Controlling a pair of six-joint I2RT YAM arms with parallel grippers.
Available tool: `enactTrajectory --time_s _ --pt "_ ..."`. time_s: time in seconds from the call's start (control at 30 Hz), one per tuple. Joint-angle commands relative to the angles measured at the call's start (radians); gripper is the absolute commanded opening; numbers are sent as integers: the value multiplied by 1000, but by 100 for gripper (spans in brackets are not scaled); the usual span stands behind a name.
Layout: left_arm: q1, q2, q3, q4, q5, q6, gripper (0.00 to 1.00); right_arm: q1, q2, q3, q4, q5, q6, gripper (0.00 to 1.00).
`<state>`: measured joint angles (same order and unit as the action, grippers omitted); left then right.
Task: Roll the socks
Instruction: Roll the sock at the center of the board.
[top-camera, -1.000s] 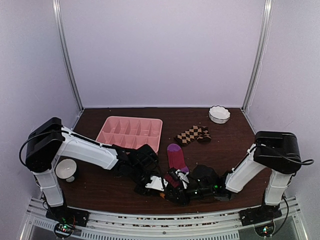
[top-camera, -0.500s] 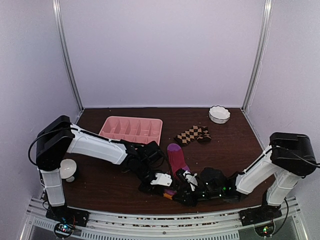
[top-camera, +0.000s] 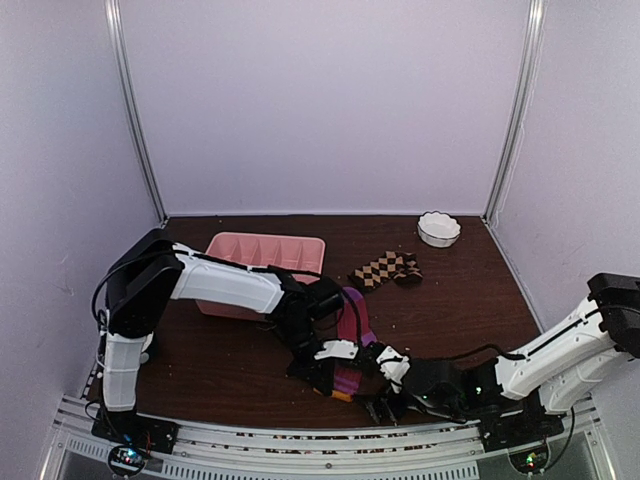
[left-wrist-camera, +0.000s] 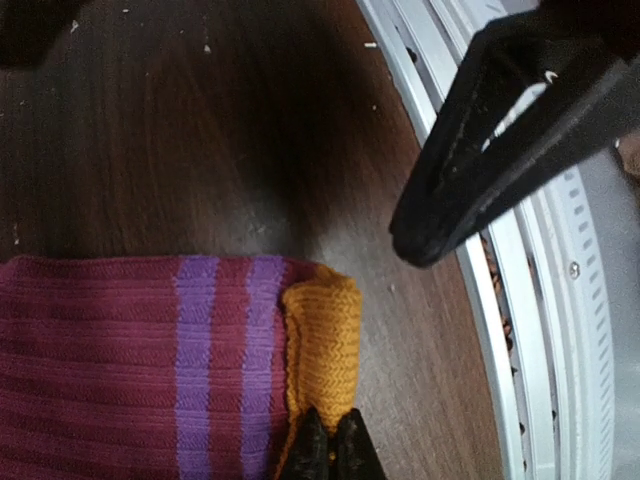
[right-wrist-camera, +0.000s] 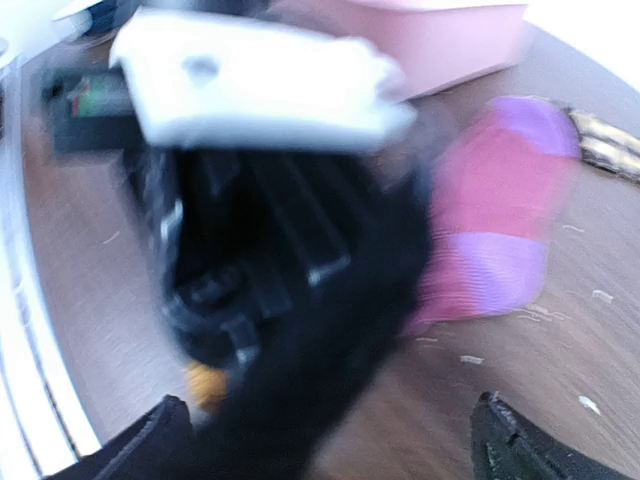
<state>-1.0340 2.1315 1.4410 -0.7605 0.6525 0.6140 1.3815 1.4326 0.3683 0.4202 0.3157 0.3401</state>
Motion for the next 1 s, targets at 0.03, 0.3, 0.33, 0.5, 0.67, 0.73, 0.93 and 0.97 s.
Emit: enactTrajectory --time_s 0.03,0.3,0.33,0.5,0.67,0.73,0.93,0.97 --pt "-6 115 79 -160 -9 -25 0 29 -50 60 -270 552 228 100" --pt "-5 154 113 -173 -14 -54 0 105 -38 46 -285 475 263 92" --pt "-5 160 121 -178 -11 -58 0 117 -35 42 -285 473 257 87" --pt "13 198 173 -228 39 -69 0 126 -21 -27 -149 182 186 77" --pt "45 221 219 -246 83 -84 0 128 -11 -53 -6 0 88 73" --pt "68 243 237 -260 95 -88 0 128 -13 -52 30 -29 22 72" --pt "91 287 286 -305 93 -80 0 124 37 28 48 -62 -198 63" --pt "93 286 289 -306 100 -82 0 122 61 44 47 -75 -213 62"
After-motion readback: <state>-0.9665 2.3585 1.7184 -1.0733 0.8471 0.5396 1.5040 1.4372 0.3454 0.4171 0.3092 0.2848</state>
